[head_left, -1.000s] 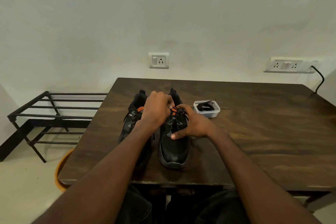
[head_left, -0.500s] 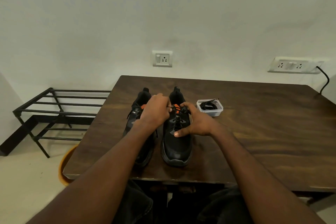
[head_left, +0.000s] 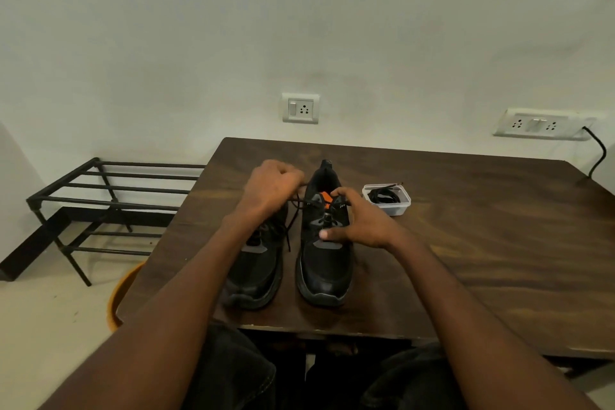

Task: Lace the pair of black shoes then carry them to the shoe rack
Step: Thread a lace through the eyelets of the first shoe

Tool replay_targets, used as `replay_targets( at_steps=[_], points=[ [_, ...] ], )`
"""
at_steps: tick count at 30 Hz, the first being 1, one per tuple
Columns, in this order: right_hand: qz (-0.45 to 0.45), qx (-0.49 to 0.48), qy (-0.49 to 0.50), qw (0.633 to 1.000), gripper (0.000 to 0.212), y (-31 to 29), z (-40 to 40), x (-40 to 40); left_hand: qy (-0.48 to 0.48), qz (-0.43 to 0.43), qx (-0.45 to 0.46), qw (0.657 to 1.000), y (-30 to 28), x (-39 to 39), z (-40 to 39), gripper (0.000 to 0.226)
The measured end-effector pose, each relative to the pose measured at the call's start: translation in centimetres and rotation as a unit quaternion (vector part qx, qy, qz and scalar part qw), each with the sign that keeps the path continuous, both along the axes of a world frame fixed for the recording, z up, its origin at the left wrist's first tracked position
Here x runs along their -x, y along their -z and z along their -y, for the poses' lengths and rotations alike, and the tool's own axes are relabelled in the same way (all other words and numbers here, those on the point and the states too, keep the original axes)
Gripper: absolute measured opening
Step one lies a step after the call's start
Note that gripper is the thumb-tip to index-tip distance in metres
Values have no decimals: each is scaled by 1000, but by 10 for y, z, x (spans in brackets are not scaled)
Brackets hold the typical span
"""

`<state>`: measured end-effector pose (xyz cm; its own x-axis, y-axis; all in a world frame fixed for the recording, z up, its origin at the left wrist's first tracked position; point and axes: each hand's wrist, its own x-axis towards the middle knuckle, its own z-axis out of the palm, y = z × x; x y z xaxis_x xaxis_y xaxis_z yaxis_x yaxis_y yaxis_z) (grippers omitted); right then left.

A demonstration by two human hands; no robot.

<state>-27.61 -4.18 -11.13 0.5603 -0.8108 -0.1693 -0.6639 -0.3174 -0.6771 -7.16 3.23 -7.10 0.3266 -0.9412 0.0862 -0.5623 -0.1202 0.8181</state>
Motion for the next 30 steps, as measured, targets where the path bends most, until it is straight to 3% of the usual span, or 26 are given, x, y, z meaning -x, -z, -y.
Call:
replay_targets(
  at_steps=[3,6,9,12,14,17,21,23,25,27,30],
  points=[
    [36,99,53,993,52,5,5,-10,-20,253,-80,964,-6,10,-6,49],
    [23,188,111,976,28,5,6,-24,-46,326,-74,941,-4,18,-5,37],
    [-21,209,102,972,26,10,7,-36,-4,291,-32,956,-1,23,-1,6],
    [-50,202,86,974,26,12,7,-44,96,216,-30,971,13,21,11,56],
    [-37,196,101,975,24,11,7,-45,149,211,-52,965,21,21,16,71],
    [0,177,130,976,20,9,6,-43,174,190,-105,961,30,19,23,73],
    [89,75,199,973,17,-5,7,-21,166,143,-123,968,27,16,26,64],
    [76,38,219,972,19,-8,7,-8,172,129,-123,969,29,16,29,64],
    [23,81,216,973,20,-7,5,-6,178,134,-122,967,31,18,29,66],
    [13,187,207,960,22,-6,2,-13,174,145,-117,967,32,19,30,70],
    [-23,273,131,953,26,-4,3,-28,160,160,-112,968,33,20,30,79]
  ],
)
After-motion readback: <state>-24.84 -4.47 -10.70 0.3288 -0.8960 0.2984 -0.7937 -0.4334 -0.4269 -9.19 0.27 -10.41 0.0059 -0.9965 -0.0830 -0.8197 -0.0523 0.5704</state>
